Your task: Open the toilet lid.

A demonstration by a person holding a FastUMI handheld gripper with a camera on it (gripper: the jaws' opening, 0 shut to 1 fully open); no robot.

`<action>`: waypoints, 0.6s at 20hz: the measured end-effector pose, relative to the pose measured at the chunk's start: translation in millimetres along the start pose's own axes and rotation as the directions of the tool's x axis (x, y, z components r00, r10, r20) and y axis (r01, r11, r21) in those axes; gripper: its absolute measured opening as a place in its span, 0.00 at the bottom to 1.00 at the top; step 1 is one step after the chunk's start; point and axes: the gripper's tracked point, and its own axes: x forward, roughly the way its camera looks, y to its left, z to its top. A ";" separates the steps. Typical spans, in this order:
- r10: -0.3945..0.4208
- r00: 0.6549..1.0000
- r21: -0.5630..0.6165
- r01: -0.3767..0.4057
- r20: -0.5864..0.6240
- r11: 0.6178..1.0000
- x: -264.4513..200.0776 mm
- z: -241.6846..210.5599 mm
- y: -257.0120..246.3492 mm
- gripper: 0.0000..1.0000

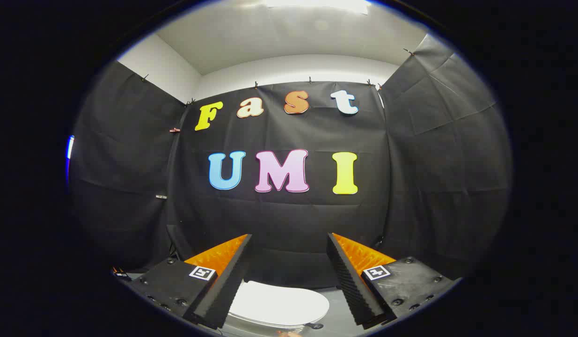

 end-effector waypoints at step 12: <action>-0.015 1.000 0.009 0.015 -0.014 1.000 0.6 -1.6 -4.0 0.99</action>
